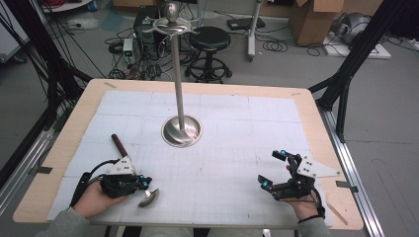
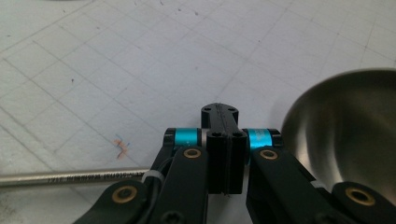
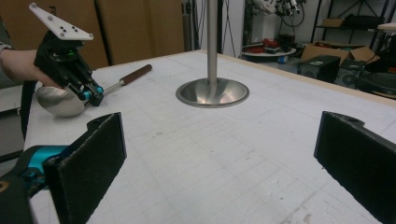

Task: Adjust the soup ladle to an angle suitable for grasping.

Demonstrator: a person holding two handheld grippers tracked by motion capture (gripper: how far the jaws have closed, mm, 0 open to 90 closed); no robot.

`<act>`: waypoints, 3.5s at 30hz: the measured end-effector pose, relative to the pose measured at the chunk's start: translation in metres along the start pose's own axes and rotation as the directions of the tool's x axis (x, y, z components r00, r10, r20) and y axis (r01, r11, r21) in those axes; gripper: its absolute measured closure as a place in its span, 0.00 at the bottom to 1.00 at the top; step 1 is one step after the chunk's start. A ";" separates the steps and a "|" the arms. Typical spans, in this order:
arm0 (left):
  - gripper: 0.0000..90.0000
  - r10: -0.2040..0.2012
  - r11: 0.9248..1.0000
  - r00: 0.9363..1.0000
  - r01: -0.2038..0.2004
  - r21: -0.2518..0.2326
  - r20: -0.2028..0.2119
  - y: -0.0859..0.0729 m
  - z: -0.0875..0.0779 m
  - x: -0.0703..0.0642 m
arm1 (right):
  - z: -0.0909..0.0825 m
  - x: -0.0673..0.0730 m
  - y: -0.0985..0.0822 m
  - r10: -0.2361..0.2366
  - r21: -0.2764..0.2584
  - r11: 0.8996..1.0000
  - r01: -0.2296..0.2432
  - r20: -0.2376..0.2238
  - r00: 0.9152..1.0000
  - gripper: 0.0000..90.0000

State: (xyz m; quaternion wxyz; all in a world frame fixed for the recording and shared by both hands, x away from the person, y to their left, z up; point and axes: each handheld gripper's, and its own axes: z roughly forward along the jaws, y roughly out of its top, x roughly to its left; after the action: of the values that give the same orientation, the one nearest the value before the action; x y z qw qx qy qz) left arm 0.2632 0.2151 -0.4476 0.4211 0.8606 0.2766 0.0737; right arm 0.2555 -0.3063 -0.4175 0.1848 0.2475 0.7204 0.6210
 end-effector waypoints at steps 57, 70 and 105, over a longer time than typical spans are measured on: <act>1.00 -0.051 0.998 0.983 0.047 -0.030 -0.177 -0.014 -0.022 0.041 | 0.006 -0.001 -0.003 0.007 0.038 0.999 -0.006 -0.010 1.000 0.01; 1.00 -0.018 1.000 0.986 0.018 0.001 -0.164 0.010 0.002 0.035 | 0.006 -0.001 -0.003 0.010 0.039 0.999 -0.009 -0.012 1.000 0.01; 1.00 0.110 0.994 0.994 -0.110 -0.002 0.014 0.041 0.012 -0.017 | 0.007 -0.001 -0.004 0.007 0.047 0.999 -0.006 -0.019 1.000 0.01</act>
State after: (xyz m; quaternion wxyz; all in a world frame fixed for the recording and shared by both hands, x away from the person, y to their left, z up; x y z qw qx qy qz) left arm 0.2703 0.1778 -0.4215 0.4190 0.8748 0.2259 0.0906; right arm 0.2595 -0.3016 -0.4227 0.1699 0.2481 0.7357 0.6069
